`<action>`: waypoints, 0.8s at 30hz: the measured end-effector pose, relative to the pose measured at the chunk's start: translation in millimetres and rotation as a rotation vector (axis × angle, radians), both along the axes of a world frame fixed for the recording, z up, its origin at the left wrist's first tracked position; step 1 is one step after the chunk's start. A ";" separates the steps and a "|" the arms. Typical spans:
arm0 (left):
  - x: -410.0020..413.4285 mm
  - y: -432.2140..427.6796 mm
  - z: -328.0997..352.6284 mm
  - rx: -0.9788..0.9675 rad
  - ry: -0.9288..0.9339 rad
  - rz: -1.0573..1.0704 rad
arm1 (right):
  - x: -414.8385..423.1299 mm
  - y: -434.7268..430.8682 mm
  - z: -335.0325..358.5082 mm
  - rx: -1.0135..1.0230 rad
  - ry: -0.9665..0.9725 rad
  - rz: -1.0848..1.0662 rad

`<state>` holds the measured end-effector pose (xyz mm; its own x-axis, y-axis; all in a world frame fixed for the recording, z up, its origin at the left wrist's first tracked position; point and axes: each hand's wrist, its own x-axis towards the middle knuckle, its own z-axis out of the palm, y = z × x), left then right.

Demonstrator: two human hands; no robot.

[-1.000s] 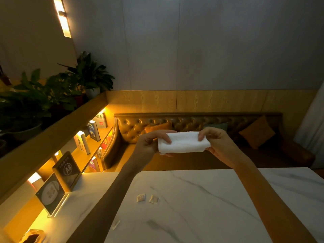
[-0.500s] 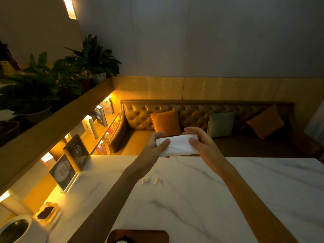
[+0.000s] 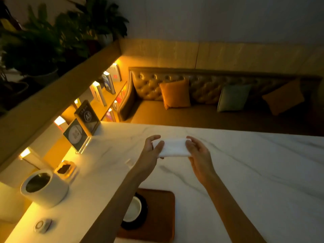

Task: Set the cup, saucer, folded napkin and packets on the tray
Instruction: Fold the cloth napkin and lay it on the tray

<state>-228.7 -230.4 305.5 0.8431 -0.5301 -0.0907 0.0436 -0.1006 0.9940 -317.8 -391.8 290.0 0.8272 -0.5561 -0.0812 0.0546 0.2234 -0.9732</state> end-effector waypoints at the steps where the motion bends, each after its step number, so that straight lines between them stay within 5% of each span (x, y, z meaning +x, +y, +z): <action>1: -3.3 12.0 -16.5 0.025 0.071 -0.038 | -9.8 8.0 -19.6 0.056 0.049 0.009; 10: -74.8 97.7 -162.5 0.269 0.555 -0.079 | -113.7 56.8 -156.4 0.450 0.501 0.254; 15: -101.0 114.0 -210.9 0.330 0.755 -0.100 | -137.1 67.9 -203.0 0.442 0.678 0.272; 24: -106.5 87.6 -285.2 0.619 0.440 0.130 | -113.3 86.9 -282.8 0.113 0.858 0.088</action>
